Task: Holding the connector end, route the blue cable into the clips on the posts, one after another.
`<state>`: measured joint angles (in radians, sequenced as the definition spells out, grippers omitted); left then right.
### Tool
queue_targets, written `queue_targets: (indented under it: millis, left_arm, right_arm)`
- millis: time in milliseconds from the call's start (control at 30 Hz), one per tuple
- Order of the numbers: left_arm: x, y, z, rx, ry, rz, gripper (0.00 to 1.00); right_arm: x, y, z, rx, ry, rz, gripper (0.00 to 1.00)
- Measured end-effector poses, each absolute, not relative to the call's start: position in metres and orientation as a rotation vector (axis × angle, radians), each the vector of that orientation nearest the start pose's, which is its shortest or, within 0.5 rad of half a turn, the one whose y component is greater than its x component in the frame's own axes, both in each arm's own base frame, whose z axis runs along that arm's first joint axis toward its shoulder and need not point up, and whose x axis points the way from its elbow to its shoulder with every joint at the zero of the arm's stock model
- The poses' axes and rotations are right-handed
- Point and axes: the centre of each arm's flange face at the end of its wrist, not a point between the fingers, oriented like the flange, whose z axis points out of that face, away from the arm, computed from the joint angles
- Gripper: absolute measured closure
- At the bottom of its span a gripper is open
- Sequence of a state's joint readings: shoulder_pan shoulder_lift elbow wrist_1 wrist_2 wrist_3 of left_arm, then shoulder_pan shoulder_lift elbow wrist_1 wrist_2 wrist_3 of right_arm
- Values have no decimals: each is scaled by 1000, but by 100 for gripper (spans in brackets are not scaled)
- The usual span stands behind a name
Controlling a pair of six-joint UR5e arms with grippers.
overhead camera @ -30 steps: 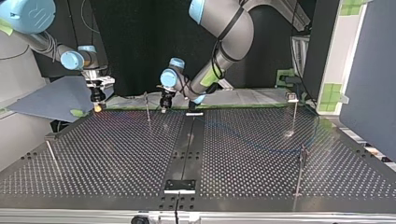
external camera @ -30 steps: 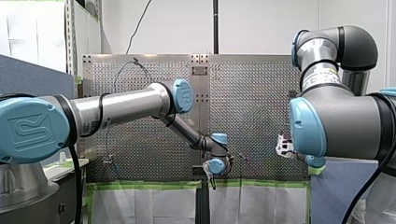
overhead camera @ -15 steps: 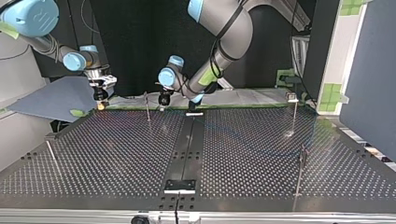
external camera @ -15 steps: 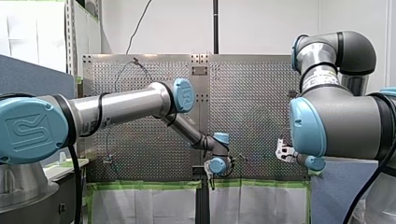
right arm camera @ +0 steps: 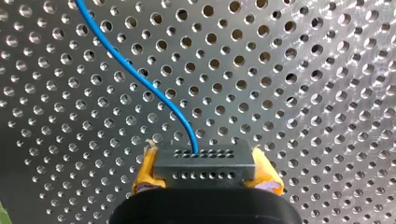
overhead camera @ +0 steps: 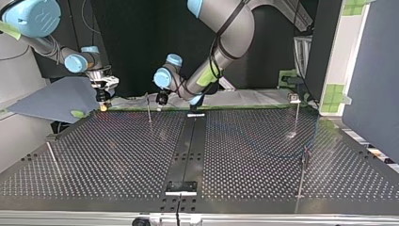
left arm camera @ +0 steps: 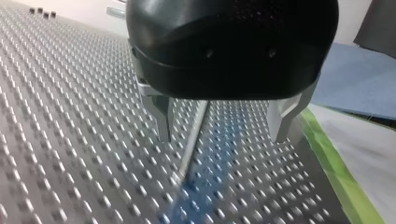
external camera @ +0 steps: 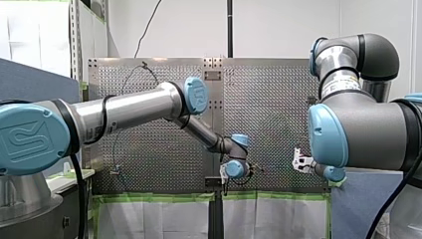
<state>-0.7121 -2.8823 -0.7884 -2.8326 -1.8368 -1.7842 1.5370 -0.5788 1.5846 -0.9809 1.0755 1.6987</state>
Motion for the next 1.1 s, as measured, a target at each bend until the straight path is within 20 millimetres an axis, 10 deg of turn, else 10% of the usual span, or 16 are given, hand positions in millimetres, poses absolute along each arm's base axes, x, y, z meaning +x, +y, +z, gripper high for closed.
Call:
queue_targets:
  millis: [233, 667, 1100]
  left_arm:
    - [512, -642, -29, 368, 1807, -385, 1]
    - [479, -622, -63, 479, 1928, -288, 1]
    - [456, -655, -17, 503, 1848, -346, 1]
  right_arm:
    - [158, -655, -39, 1529, -1107, 1615, 100]
    - [158, -654, -40, 1536, -1116, 1610, 100]
    - [155, -654, -41, 1535, -1122, 1607, 100]
